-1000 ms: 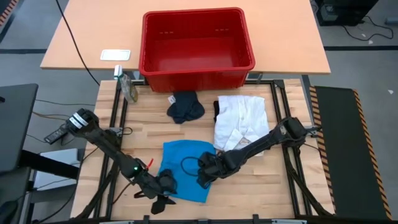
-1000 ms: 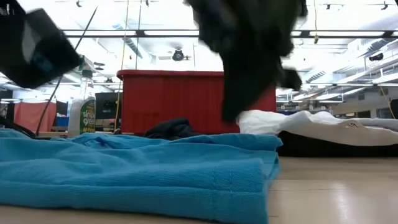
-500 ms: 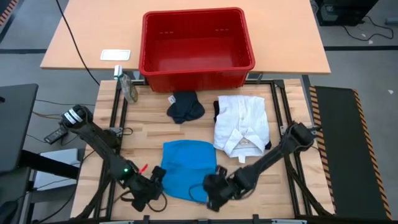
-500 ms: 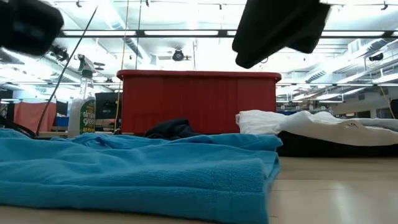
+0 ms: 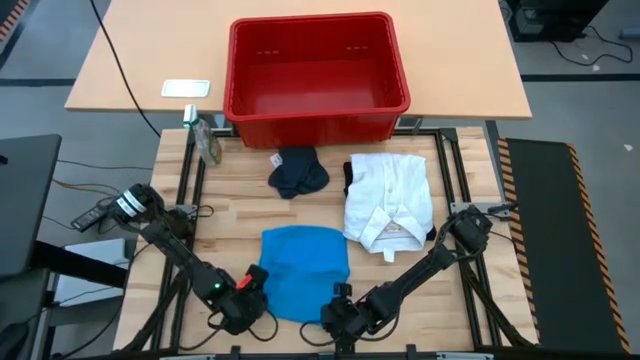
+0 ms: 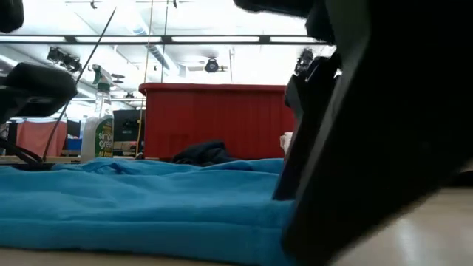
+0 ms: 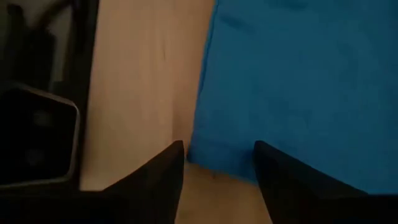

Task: Fold laundry
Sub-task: Fold the blue shorts on the table

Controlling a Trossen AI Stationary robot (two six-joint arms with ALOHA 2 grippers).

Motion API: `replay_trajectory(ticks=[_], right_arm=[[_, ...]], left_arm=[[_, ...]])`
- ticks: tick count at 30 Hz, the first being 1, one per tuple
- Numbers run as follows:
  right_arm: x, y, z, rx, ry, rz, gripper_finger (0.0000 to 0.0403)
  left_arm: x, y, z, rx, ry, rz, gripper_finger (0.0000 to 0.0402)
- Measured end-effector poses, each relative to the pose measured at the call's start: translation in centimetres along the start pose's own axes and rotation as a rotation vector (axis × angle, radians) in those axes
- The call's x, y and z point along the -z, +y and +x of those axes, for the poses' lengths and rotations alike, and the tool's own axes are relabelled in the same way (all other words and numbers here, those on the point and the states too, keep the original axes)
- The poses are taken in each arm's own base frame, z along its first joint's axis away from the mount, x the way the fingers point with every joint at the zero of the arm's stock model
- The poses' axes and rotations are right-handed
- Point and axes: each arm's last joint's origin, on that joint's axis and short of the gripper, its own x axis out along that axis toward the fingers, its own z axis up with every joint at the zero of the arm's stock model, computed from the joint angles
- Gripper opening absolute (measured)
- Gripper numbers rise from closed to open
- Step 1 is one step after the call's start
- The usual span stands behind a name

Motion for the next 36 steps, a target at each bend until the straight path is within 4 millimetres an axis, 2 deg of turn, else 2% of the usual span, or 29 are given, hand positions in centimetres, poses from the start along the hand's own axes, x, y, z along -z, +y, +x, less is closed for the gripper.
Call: replay_trajectory(ticks=[3, 6, 9, 11, 14, 16, 20, 22, 25, 29, 32, 36], right_arm=[[0.2, 0.1, 0.5, -0.023, 0.019, 0.014, 0.018], [0.2, 0.1, 0.4, -0.028, 0.025, 0.043, 0.0124], [-0.2, 0.2, -0.7, -0.079, 0.049, 0.082, 0.0034], [-1.0, 0.3, -2.2, -0.146, 0.052, 0.127, 0.0017], [-2.7, 0.5, -5.5, -0.253, 0.03, 0.226, 0.0017], [-3.4, 0.5, -7.5, -0.283, 0.006, 0.252, 0.001], [-3.8, -0.4, -10.3, -0.18, -0.039, 0.273, 0.0007], [-3.4, -1.5, -10.2, -0.095, -0.006, 0.314, 0.0006], [-2.1, -3.9, -8.7, 0.027, 0.095, 0.426, 0.0004], [-1.3, -6.1, -7.4, 0.097, 0.124, 0.588, 0.0004], [-1.2, -7.4, -6.8, 0.153, 0.098, 0.65, 0.0004], [-1.4, -9.2, -6.1, 0.21, 0.054, 0.714, 0.0005]], left_arm=[[0.1, -0.2, 0.8, -0.007, 0.015, -0.048, 0.0179], [-0.3, -0.3, 0.8, -0.005, 0.001, -0.111, 0.0123], [-1.2, -0.5, -0.1, 0.03, -0.014, -0.159, 0.0055], [-2.3, -0.7, -1.1, 0.091, -0.023, -0.181, 0.0018], [-4.9, -0.9, -4.1, 0.211, -0.074, -0.204, 0.0016], [-6.2, -0.7, -5.9, 0.23, -0.076, -0.204, 0.0018], [-8.3, 1.0, -8.6, 0.187, -0.067, -0.237, 0.0016], [-8.5, 2.6, -8.8, 0.132, -0.035, -0.279, 0.0015], [-8.4, 5.6, -8.1, 0.074, 0.02, -0.414, 0.0015], [-7.8, 9.2, -7.6, 0.019, 0.107, -0.585, 0.0014], [-7.4, 10.8, -7.5, 0.012, 0.155, -0.663, 0.0014], [-7.3, 12.0, -7.3, 0.009, 0.166, -0.736, 0.0015]])
